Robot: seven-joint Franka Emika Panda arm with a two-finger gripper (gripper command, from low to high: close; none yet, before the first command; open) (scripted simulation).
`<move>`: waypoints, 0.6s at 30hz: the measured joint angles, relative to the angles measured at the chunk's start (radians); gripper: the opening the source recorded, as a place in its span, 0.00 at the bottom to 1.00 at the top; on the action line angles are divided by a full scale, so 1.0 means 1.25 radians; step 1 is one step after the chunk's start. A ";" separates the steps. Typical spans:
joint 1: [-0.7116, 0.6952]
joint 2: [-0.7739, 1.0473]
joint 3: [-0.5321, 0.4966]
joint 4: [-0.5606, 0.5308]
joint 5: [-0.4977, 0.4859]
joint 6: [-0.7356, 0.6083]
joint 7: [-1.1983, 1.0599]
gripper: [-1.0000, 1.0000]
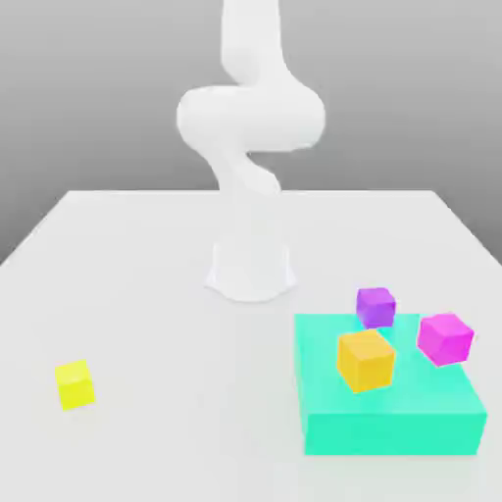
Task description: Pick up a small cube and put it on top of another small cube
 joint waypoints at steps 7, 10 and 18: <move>-0.097 0.207 -0.054 -0.088 -0.002 0.116 0.098 0.50; -0.135 0.294 -0.080 -0.125 0.000 0.165 0.138 0.50; -0.238 0.527 -0.158 -0.222 0.030 0.294 0.225 0.50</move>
